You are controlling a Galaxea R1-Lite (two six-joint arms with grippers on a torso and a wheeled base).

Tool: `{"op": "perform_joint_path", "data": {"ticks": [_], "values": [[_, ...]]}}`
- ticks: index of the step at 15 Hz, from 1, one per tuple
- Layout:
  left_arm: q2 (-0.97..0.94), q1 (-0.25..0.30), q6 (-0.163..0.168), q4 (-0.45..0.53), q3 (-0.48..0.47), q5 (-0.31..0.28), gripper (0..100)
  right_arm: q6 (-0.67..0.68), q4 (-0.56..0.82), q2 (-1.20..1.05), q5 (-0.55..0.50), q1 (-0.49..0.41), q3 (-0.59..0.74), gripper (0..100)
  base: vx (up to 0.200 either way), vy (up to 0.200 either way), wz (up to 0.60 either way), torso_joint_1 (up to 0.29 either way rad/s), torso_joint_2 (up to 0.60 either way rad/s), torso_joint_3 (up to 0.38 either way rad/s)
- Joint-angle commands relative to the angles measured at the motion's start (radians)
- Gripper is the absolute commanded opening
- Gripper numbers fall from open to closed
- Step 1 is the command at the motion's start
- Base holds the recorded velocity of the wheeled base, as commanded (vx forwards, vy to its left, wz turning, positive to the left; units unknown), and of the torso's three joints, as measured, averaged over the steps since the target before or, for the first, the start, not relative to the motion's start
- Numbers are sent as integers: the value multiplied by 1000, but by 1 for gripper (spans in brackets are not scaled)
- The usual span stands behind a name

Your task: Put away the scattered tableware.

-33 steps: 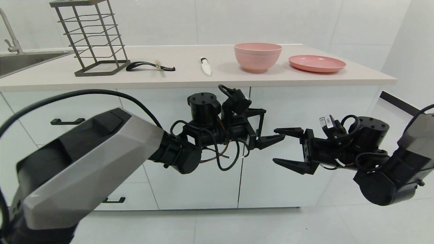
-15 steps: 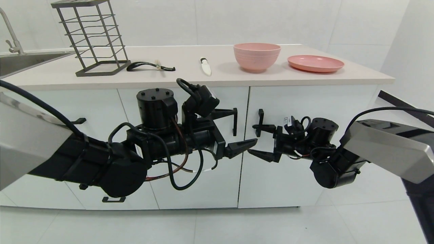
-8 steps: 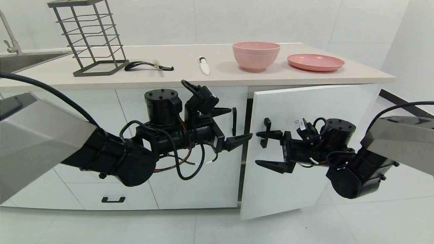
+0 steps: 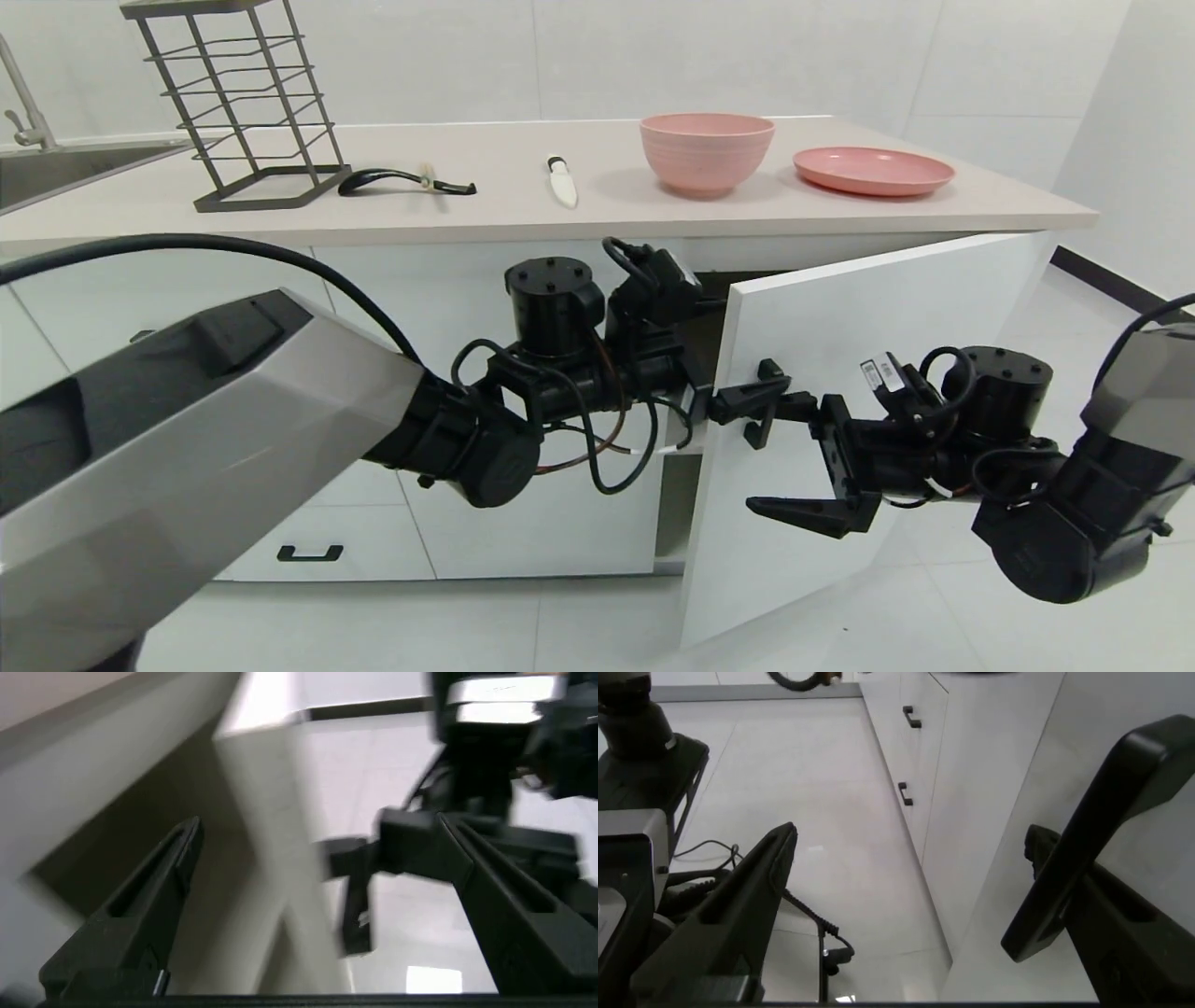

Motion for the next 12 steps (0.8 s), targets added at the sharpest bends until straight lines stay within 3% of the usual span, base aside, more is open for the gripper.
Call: {"op": "perform_joint_path", "data": {"ticks": [1,3,8,12], "values": [[58,-13,-2,3,-52,-1,100,-5,-11,-27,-1,-9,3,100,0,0,0,0,0,0],[84,-27,-2,-12,-91,-8,100,-6,-11,-22,-2,-24,0,100,0,0,0,0,0,0],[65,-51,-8,-20,-80,-13,100,-9,-12,38,-4,-156,-43,100,0,0,0,0,0,0],[65,-57,-45,-15,-80,16,100,-15,-14,48,-4,-214,-45,100,0,0,0,0,0,0]]}}
